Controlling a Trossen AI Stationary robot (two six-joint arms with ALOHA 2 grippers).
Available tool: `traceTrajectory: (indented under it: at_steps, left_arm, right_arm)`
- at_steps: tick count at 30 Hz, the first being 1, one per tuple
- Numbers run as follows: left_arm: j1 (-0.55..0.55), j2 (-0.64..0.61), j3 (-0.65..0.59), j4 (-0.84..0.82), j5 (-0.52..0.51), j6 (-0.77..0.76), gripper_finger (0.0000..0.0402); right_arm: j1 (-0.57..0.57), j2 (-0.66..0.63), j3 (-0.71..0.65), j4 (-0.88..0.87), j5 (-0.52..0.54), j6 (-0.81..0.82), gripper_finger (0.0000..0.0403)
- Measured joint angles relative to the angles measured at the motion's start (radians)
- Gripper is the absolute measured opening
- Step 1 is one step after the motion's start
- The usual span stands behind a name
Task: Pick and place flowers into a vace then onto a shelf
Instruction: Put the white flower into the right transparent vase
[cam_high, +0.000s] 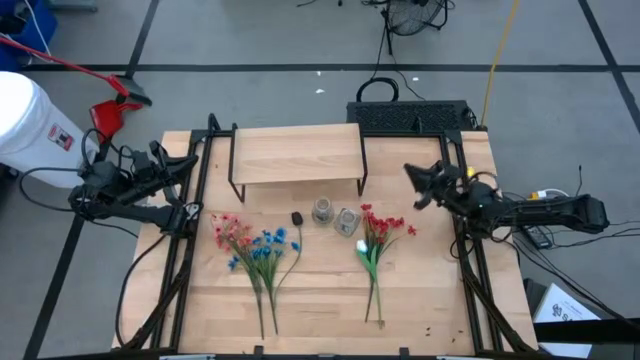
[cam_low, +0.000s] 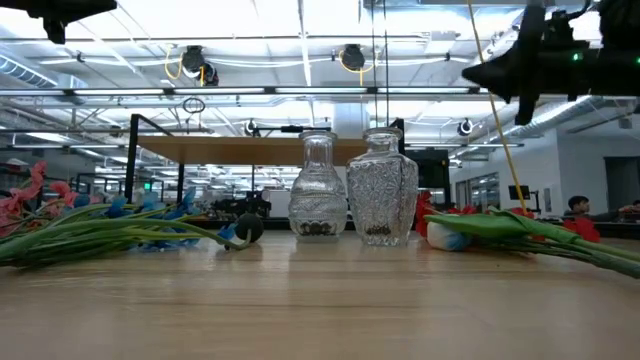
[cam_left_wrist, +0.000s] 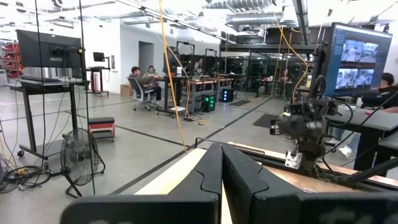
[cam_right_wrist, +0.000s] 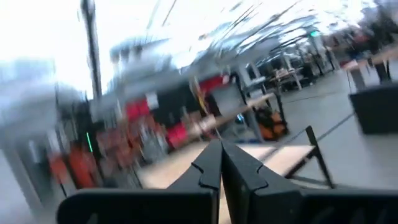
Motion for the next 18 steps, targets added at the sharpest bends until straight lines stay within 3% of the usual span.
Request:
traceTrajectory:
  at_steps: [4,9,13,18]
  left_arm:
    - [0.0,0.0,0.0,0.0,0.0,0.0,0.001]
    - [0.0,0.0,0.0,0.0,0.0,0.0,0.001]
    - [0.0,0.0,0.0,0.0,0.0,0.0,0.001]
    - [0.0,0.0,0.0,0.0,0.0,0.0,0.001]
  right_arm:
    - [0.002,0.001,0.003,0.152,0.049,0.177,0.0004]
    - [0.002,0.003,0.089,0.275,0.067,0.116,0.0004]
    - [0.002,0.027,0.277,0.28,-0.071,0.059,0.0004]
    - [0.003,0.181,0.564,0.119,-0.308,0.027,0.0004]
